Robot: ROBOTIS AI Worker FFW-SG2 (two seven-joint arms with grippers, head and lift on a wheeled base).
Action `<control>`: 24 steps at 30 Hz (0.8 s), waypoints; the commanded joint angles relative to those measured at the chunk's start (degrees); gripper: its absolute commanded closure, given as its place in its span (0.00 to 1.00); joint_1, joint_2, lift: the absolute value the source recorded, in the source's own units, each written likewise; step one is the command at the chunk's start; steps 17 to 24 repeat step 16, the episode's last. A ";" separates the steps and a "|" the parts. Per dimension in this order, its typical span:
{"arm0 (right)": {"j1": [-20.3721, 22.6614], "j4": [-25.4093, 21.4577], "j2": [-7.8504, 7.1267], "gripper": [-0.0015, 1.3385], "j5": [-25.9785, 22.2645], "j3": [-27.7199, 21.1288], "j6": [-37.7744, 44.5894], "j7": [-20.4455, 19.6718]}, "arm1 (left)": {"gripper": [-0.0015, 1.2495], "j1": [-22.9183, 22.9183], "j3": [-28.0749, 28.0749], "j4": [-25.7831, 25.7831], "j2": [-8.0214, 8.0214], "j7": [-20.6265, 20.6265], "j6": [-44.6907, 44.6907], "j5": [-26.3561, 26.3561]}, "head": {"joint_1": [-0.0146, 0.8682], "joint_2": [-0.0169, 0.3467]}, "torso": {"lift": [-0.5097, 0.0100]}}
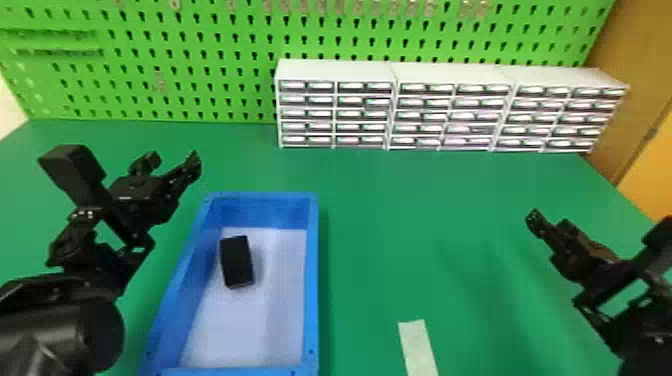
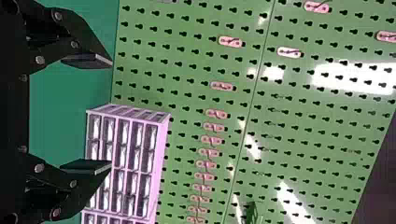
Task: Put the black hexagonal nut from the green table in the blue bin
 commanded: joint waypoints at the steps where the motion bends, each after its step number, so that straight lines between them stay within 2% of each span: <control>1: 0.23 -0.05 -0.04 0.39 0.01 0.84 -0.03 0.00 | 0.39 0.00 0.08 0.00 0.00 0.00 0.00 0.00 | 0.80 0.07 | 0.79; 24: 0.41 -0.05 -0.04 0.39 0.80 1.89 -0.03 0.00 | 0.39 0.09 0.08 0.00 0.00 0.00 0.00 0.00 | 0.80 0.07 | 0.79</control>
